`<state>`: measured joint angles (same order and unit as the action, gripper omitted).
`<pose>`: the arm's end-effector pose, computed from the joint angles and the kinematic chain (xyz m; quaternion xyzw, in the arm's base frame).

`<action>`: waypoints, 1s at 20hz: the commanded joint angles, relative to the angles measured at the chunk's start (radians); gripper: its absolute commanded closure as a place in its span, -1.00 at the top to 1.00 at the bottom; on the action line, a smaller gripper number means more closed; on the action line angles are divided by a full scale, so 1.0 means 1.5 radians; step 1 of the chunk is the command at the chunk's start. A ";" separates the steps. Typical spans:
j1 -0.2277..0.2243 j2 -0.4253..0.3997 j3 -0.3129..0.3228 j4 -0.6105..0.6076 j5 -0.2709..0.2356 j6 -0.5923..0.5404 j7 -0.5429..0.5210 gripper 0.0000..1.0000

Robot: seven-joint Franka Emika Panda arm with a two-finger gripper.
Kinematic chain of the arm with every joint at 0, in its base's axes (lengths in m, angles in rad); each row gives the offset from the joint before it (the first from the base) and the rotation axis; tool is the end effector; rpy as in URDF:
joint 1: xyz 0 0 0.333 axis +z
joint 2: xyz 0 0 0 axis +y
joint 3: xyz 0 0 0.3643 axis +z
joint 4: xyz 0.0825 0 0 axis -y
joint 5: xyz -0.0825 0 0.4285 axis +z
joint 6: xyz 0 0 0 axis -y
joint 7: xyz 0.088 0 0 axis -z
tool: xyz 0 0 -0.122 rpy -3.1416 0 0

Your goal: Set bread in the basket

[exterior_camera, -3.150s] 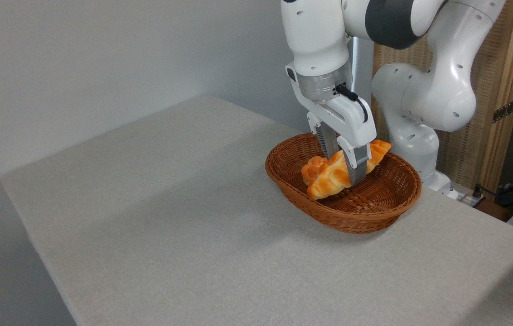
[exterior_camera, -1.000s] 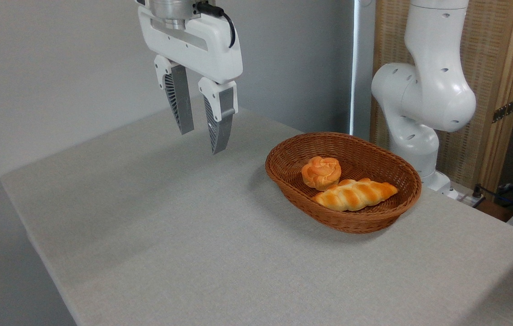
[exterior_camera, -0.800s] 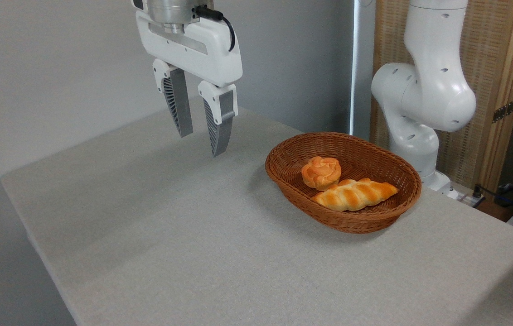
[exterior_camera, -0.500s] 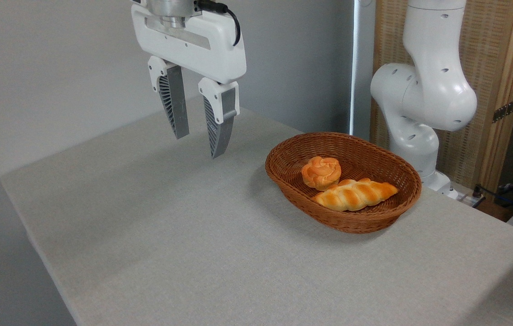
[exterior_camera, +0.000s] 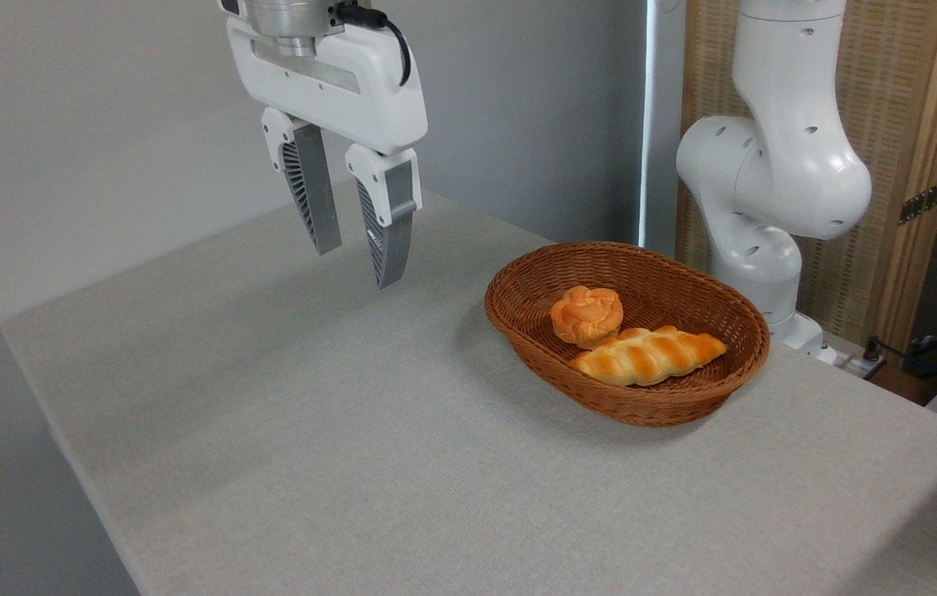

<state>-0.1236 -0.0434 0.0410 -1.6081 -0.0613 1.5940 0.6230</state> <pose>0.5836 -0.0551 0.6665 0.9379 -0.3451 0.0225 0.0265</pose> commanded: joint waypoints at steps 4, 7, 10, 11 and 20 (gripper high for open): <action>0.001 0.006 -0.003 0.017 0.028 -0.014 0.002 1.00; -0.001 0.006 -0.003 0.016 0.032 -0.013 0.002 1.00; -0.004 0.006 -0.004 0.014 0.033 -0.014 0.002 1.00; -0.003 0.006 -0.009 0.014 0.034 -0.014 0.002 1.00; -0.004 0.007 -0.012 0.010 0.034 -0.018 0.001 1.00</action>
